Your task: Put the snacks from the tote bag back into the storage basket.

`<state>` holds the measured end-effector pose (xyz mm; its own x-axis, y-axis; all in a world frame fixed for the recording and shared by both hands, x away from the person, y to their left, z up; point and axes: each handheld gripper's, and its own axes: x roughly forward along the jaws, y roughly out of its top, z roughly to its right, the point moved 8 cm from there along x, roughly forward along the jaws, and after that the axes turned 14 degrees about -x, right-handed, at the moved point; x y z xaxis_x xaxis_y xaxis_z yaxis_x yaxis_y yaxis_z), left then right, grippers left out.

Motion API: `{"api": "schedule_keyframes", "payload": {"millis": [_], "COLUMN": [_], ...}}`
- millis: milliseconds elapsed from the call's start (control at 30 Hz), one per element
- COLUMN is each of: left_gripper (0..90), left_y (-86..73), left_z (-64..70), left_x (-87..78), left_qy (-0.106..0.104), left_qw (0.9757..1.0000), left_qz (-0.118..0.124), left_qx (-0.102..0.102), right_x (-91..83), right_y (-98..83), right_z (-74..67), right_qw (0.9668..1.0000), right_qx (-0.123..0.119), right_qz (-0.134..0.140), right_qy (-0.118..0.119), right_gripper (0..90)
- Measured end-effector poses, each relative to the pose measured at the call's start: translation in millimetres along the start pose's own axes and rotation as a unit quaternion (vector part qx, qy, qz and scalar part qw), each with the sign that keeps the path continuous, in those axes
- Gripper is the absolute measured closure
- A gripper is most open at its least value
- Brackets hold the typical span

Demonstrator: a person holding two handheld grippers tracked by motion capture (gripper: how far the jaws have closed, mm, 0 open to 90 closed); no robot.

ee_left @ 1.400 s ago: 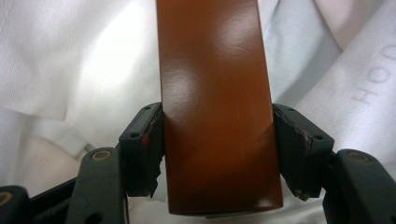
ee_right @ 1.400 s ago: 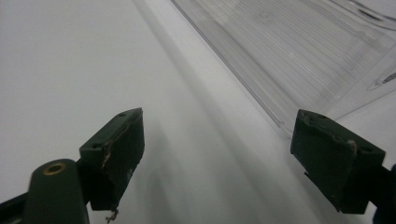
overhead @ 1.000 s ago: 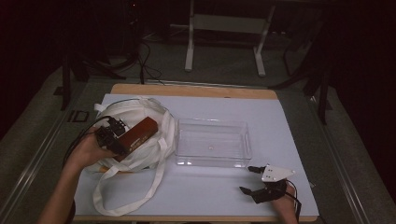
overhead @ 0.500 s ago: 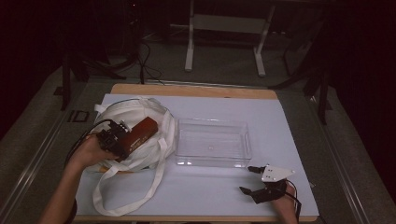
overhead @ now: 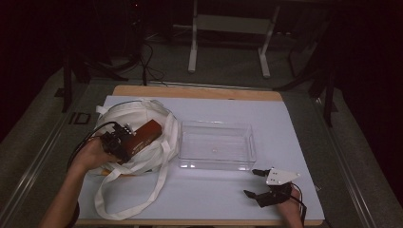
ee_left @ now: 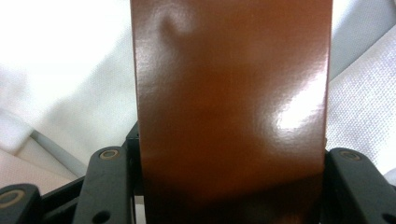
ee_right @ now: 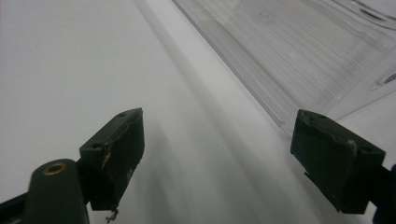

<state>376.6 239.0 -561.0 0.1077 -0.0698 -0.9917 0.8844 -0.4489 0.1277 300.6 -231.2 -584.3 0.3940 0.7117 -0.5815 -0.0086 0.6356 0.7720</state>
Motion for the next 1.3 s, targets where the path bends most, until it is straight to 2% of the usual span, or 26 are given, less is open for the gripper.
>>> {"api": "schedule_keyframes", "payload": {"millis": [167, 533, 633, 833, 967, 1300], "left_gripper": [43.6, 43.7, 43.7, 43.7, 43.7, 43.7], "left_y": [0.0, 2.3, 1.7, 1.8, 2.2, 2.9], "left_z": [-1.6, -4.8, -4.9, -7.1, -9.5, -9.1], "left_x": [-3.9, -17.8, -22.2, -33.8, -40.4, -53.3], "left_qy": [-0.009, -0.005, -0.012, -0.019, -0.013, -0.016], "left_qw": [0.9998, 0.9990, 0.9988, 0.9974, 0.9970, 0.9955], "left_qz": [0.017, 0.043, 0.046, 0.068, 0.075, 0.094], "left_qx": [-0.005, -0.009, -0.010, -0.013, -0.012, -0.004], "right_x": [0.0, 0.0, -0.1, 0.0, 0.0, -0.2], "right_y": [0.0, 0.0, 0.0, 0.0, 0.0, 0.0], "right_z": [0.0, 0.0, 0.0, 0.0, 0.0, 0.0], "right_qw": [1.0000, 1.0000, 1.0000, 1.0000, 1.0000, 1.0000], "right_qx": [0.000, 0.000, 0.000, -0.001, -0.001, -0.001], "right_qz": [0.000, 0.000, 0.000, 0.000, 0.000, 0.001], "right_qy": [0.000, -0.001, -0.001, -0.001, -0.001, -0.001], "right_gripper": [17.5, 17.5, 17.5, 17.5, 17.5, 17.5]}}
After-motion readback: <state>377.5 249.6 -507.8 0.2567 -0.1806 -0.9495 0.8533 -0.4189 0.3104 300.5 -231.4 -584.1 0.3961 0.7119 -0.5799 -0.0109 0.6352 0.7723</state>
